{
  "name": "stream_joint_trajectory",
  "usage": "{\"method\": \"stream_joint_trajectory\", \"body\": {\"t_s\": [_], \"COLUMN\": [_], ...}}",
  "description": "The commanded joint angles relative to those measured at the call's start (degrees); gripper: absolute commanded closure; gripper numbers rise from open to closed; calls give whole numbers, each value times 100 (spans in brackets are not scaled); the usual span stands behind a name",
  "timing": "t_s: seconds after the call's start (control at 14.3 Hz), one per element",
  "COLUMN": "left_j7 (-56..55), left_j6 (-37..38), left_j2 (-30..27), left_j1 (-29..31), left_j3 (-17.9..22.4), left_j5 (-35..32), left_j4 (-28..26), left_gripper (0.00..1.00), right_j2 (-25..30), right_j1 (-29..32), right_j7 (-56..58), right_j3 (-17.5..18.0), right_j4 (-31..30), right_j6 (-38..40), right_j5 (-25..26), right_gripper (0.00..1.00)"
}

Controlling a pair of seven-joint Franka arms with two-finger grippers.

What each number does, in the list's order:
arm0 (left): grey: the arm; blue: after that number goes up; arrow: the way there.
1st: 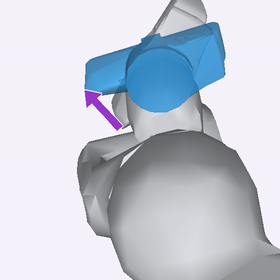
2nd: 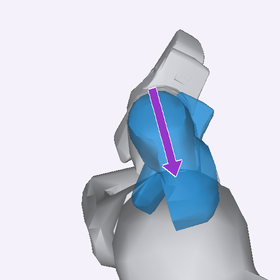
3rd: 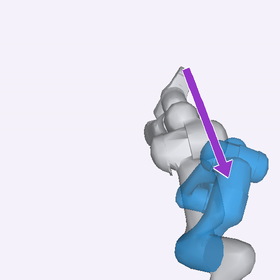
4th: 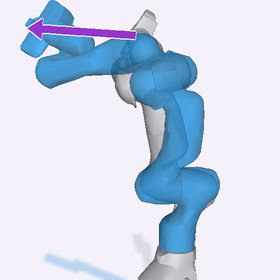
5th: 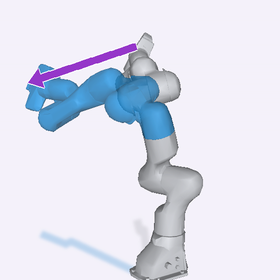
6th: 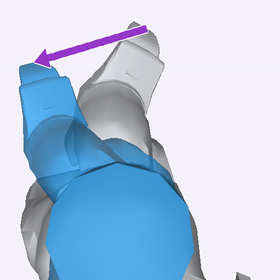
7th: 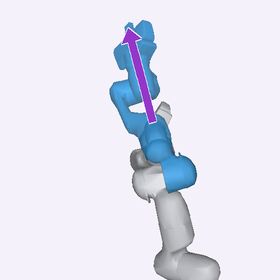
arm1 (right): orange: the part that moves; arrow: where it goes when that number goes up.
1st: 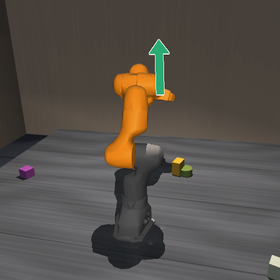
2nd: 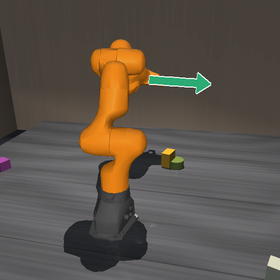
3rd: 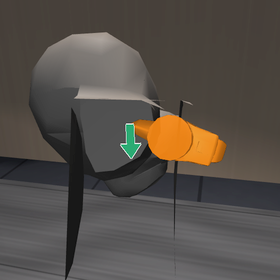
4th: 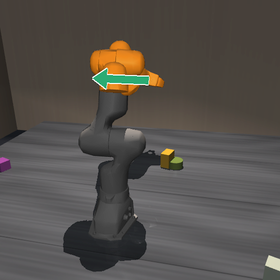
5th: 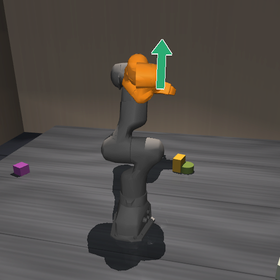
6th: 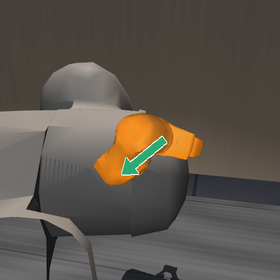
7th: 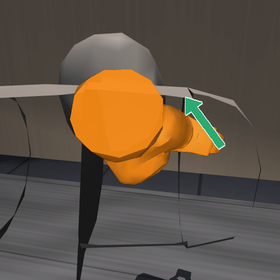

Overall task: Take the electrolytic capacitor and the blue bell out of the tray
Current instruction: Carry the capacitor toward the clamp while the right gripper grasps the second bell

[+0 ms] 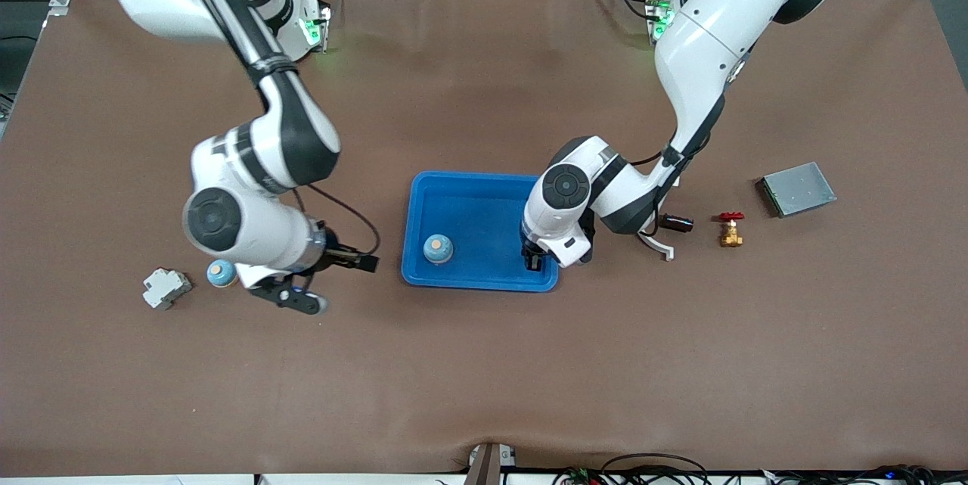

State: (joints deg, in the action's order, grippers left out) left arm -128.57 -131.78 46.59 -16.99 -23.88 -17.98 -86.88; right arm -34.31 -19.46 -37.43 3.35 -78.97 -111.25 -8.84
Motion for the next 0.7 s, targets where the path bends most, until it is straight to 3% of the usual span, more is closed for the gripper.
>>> {"method": "stream_joint_trajectory", "body": {"t_s": [0.0, 0.42, 0.63], "left_j7": [94, 1402, 2333], "left_j6": [809, 2092, 2270], "left_j2": [-684, -1590, -2012], "left_j1": [73, 766, 1652], "left_j3": [-2, -152, -353], "left_j5": [-127, 101, 794], "left_j4": [-57, -233, -557], "left_gripper": [100, 100, 100], "right_j2": [-391, -972, -1043], "right_j1": [-145, -585, -699], "right_j7": [-186, -274, -256], "right_j3": [-54, -62, -71], "right_j4": [127, 136, 136], "right_j6": [-405, -1021, -1022], "right_j5": [-30, -4, -12], "right_gripper": [0, 0, 0]}}
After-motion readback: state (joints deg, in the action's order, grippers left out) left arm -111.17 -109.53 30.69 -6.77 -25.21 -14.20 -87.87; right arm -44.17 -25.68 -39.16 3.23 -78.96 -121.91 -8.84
